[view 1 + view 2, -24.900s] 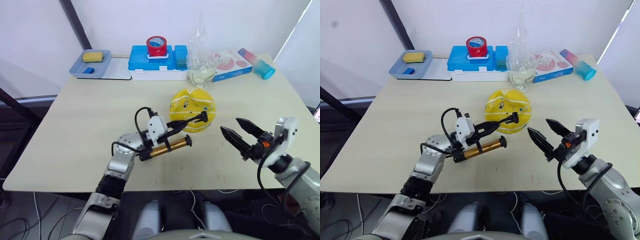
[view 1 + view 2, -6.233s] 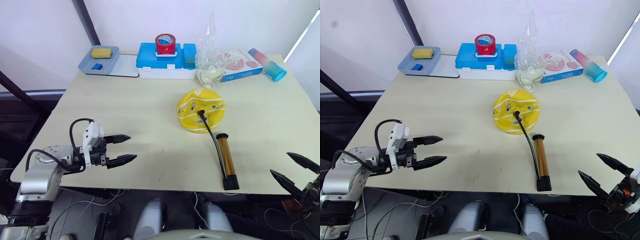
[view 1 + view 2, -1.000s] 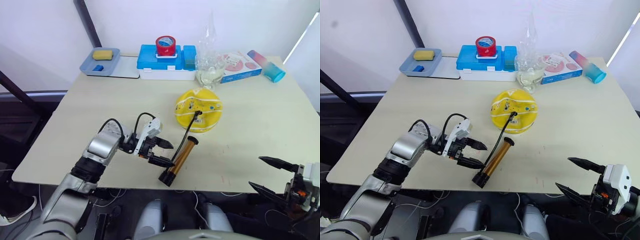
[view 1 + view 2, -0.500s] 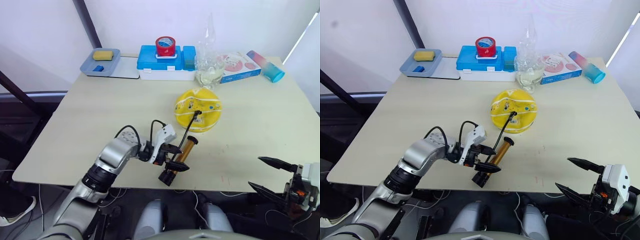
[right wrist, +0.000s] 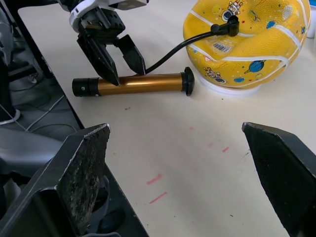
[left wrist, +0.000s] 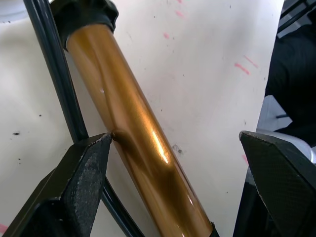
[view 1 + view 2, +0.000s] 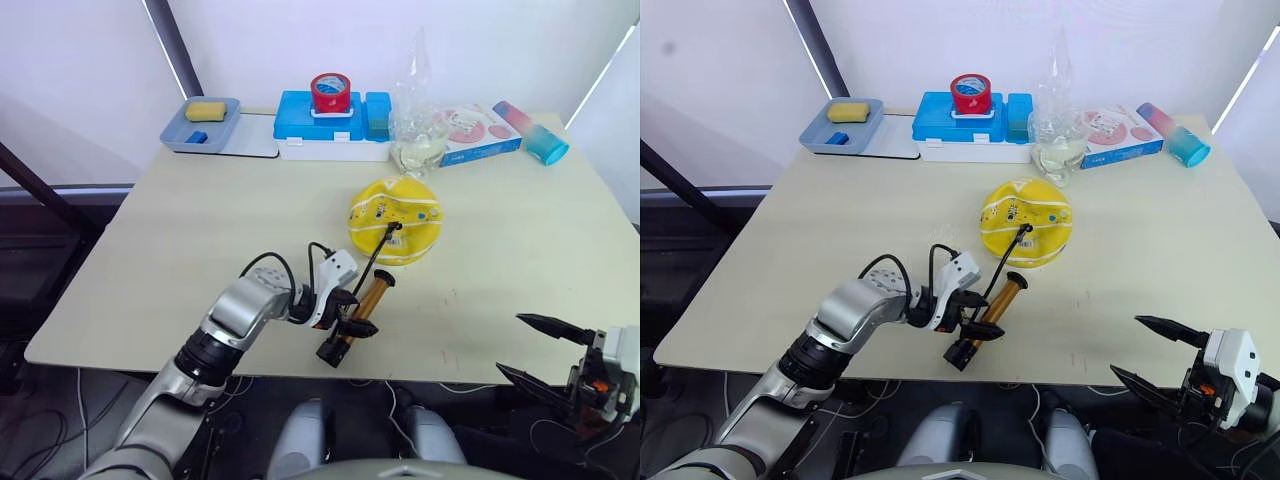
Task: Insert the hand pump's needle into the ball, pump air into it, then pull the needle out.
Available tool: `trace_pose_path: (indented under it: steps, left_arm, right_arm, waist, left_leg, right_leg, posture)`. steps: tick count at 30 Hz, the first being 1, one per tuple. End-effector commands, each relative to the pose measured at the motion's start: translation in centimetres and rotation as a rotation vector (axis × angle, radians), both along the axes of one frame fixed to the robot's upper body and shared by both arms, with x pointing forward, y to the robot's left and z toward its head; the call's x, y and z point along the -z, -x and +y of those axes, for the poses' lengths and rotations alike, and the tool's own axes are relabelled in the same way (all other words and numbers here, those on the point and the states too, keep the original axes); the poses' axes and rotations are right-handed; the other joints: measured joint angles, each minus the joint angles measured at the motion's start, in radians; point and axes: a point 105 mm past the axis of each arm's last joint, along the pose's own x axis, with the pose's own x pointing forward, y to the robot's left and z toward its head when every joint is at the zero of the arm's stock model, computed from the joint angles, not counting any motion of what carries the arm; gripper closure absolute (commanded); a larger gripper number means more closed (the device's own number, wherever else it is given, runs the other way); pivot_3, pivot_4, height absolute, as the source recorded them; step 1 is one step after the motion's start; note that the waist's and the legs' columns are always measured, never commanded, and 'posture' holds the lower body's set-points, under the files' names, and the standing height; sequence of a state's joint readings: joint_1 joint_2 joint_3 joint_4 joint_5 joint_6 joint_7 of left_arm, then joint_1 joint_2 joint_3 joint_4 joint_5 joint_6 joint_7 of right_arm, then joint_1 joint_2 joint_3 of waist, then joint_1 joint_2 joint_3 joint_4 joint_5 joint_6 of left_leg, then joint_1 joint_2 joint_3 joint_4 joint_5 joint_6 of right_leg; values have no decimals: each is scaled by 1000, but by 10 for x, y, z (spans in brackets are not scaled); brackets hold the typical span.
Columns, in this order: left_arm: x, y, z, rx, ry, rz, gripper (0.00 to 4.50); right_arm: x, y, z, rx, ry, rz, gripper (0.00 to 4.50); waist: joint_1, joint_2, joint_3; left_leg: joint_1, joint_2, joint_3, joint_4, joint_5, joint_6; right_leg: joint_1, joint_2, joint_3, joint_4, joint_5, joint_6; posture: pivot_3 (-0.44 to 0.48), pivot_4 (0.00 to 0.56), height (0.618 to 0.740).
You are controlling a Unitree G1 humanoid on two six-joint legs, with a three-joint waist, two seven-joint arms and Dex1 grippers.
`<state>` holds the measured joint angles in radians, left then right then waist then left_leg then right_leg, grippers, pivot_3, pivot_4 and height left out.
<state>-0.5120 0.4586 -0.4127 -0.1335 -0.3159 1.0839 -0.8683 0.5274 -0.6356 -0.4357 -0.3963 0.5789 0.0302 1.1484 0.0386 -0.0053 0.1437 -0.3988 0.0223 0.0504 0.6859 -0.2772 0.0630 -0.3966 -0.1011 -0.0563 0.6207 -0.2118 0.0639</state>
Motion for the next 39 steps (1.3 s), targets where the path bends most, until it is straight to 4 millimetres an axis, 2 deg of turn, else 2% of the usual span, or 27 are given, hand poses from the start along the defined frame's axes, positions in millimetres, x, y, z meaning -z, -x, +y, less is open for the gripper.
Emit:
trace_pose_path:
  steps: [1, 7, 12, 16, 19, 21, 29, 33, 39]
  left_arm:
    - [5, -1, -4, 7, -35, -13, 81]
    - [16, -1, -9, -10, -75, 19, 81]
    - [19, -1, -15, 0, -83, 36, 81]
    - [20, -3, -17, -3, -84, 44, 1668]
    - [21, -3, -18, -10, -78, 66, 3031]
    - [21, -3, -17, -11, -80, 69, 3417]
    - [10, -5, -19, -2, -24, 73, 3417]
    - [-5, 3, -23, 105, 49, 18, 3417]
    - [-15, 4, -21, 173, 153, -71, 3417]
  right_arm:
    - [-10, -1, 6, -28, -3, -47, 0]
    - [-10, 0, 5, -26, -1, -50, 0]
    - [-9, 0, 5, -22, -1, -51, 0]
    - [-8, 0, 6, -21, -1, -51, 0]
    - [-7, 1, 7, -20, -1, -48, 0]
    - [-5, 2, 8, -21, 0, -46, 0]
    - [-5, 2, 9, -14, -11, -52, 0]
    - [-6, 2, 9, -16, -11, -53, 0]
    - [-6, 1, 8, -16, -11, -54, 0]
  waist:
    - [0, 0, 0]
    - [1, 0, 0]
    - [1, 0, 0]
    - [1, 0, 0]
    - [1, 0, 0]
    - [2, 0, 0]
    - [1, 0, 0]
    - [0, 0, 0]
    - [2, 0, 0]
  left_leg:
    - [0, 0, 0, 0, 0, 0]
    - [0, 0, 0, 0, 0, 0]
    - [0, 0, 0, 0, 0, 0]
    - [0, 0, 0, 0, 0, 0]
    - [0, 0, 0, 0, 0, 0]
    - [-1, 0, 0, 0, 0, 0]
    - [0, 0, 0, 0, 0, 0]
    - [-1, 0, 0, -1, 0, 0]
    - [-2, -1, 0, -1, 0, 0]
  right_leg:
    - [0, 0, 0, 0, 0, 0]
    - [0, 0, 0, 0, 0, 0]
    - [0, 0, 0, 0, 0, 0]
    - [0, 0, 0, 0, 0, 0]
    - [0, 0, 0, 0, 1, -1]
    - [0, 0, -1, 0, 1, -1]
    - [-1, -1, -1, 0, -1, 1]
    - [-3, -1, -1, 0, 1, -3]
    - [-3, -2, -1, -1, 1, -3]
  posture:
    - [0, 150, 737]
    - [0, 150, 737]
    - [0, 150, 737]
    - [0, 150, 737]
    - [0, 150, 737]
    - [0, 150, 737]
    - [0, 150, 737]
    - [0, 150, 737]
    - [0, 150, 737]
